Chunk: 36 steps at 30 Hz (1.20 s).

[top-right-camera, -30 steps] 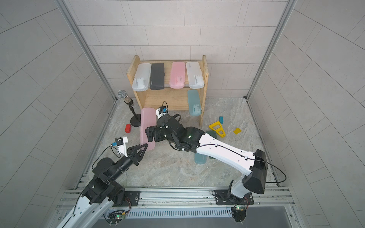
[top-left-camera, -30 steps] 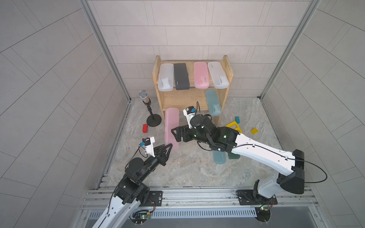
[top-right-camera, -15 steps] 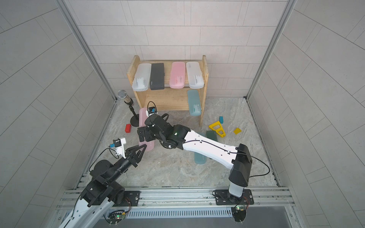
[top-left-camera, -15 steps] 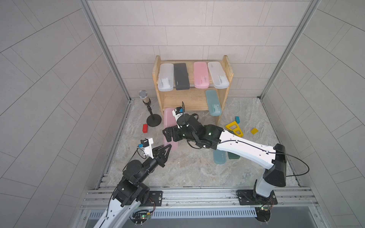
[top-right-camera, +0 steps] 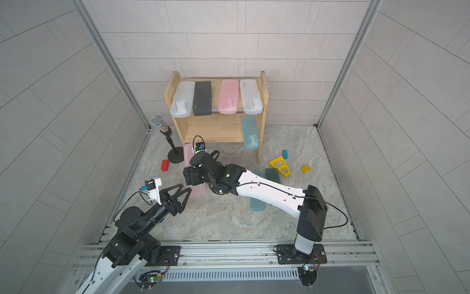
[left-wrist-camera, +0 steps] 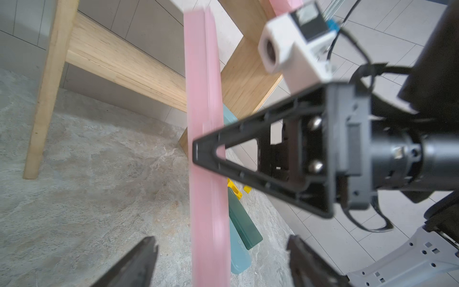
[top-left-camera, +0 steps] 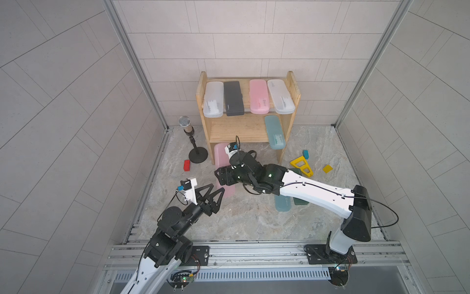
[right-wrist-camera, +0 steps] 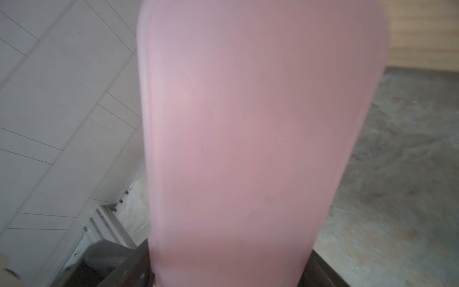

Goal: Remove the pencil cases from the shelf
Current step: Place the pencil case at the center of the board.

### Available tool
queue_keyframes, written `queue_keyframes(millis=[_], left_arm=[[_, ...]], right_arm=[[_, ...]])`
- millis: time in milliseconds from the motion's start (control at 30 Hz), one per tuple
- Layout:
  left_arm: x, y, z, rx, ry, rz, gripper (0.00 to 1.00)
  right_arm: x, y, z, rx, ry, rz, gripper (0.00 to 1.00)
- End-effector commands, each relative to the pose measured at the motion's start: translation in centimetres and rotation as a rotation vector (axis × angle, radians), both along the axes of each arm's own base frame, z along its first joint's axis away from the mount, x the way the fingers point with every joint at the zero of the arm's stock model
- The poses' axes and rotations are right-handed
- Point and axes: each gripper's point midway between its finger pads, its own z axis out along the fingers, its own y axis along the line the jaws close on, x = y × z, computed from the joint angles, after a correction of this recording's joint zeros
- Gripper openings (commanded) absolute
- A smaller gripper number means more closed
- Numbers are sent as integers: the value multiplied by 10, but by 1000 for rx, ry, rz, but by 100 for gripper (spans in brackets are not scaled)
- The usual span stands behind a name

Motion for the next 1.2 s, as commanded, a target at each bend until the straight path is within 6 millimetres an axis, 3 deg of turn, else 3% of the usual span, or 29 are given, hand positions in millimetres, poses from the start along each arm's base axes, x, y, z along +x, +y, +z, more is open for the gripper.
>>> queue_keyframes(millis=[0,233,367,467,700,833,1133,1167], left_arm=[[1,9,24,-8,-46,46,100],[14,10,10,0,22,87,100],[19,7,6,-5,44,90,100],[21,4,4,-1,55,80,100],[26,3,1,-11,69,87,100],[26,4,-3,4,80,94,100],[27,6,-3,4,75,106,100],[28,5,-14,18,93,107,100]], right_arm=[[-2,-51,-5,-43,-6,-71,71],[-14,-151,-90,-129,189,-223,75],[-7,-181,-116,-173,253,-273,75],[-4,-186,-130,-200,291,-286,74],[9,-165,-155,-241,362,-257,74],[15,-163,-172,-287,385,-260,75],[13,-163,-207,-371,452,-241,77],[13,-163,-209,-375,454,-240,77]])
